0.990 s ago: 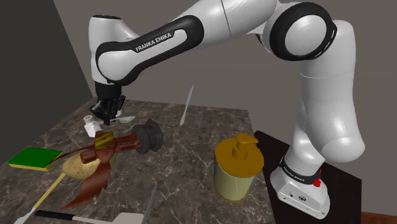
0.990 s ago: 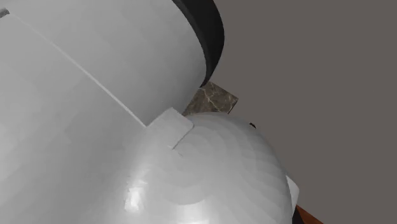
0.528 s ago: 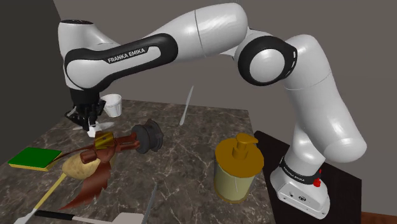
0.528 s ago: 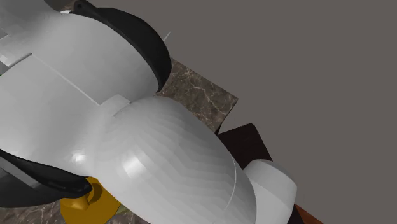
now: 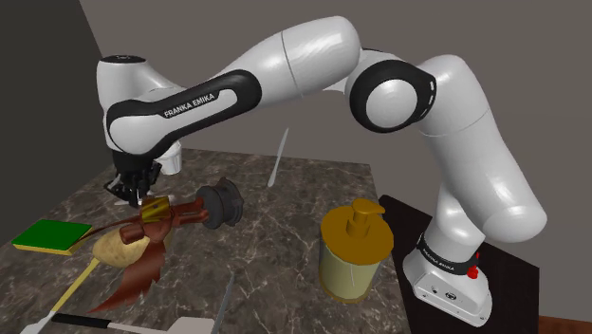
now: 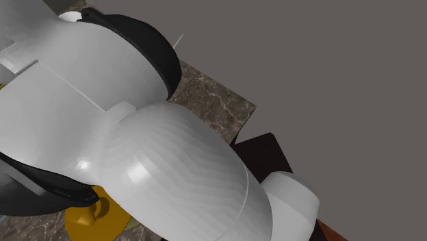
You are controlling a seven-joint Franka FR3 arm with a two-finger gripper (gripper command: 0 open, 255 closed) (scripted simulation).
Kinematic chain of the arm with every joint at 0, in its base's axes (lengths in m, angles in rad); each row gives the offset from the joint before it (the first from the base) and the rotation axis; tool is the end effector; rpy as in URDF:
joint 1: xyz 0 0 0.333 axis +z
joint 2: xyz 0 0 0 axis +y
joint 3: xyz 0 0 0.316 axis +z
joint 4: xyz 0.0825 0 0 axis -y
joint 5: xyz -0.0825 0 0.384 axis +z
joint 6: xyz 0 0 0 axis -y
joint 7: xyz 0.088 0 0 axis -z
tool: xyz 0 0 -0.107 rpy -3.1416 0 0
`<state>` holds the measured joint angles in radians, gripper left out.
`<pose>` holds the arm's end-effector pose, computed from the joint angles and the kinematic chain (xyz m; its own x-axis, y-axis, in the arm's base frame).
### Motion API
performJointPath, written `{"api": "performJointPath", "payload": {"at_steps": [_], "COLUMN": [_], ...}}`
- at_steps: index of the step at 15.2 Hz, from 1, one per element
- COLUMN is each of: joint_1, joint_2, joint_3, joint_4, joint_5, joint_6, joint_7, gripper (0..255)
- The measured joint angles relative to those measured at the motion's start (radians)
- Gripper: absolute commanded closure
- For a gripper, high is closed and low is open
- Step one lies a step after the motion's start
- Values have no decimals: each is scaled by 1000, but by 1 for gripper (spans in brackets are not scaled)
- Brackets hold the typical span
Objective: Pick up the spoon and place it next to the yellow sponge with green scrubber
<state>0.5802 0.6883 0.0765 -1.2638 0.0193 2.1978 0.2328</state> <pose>0.6131 0.4540 0.3770 0.9066 0.3591 0.2218 0.3910 -0.9124 -0.1209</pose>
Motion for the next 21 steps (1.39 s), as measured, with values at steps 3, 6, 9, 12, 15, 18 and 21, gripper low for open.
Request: {"api": "performJointPath", "payload": {"at_steps": [3,6,9,12,15,18,21], "joint_1": [1,1,0,0,0,0,-2], "joint_2": [10,26,29,29,29,29,0], "joint_3": [0,0,0,0,0,0,0], "joint_4": [-24,-31,-31,-31,-31,-31,-46], "joint_5": [0,0,0,0,0,0,1], "joint_6": [33,57,60,61,61,61,46], "joint_7": [-1,-2,-3,-3,-3,-3,-4], "gripper": [255,255,255,255,0,0,0]}}
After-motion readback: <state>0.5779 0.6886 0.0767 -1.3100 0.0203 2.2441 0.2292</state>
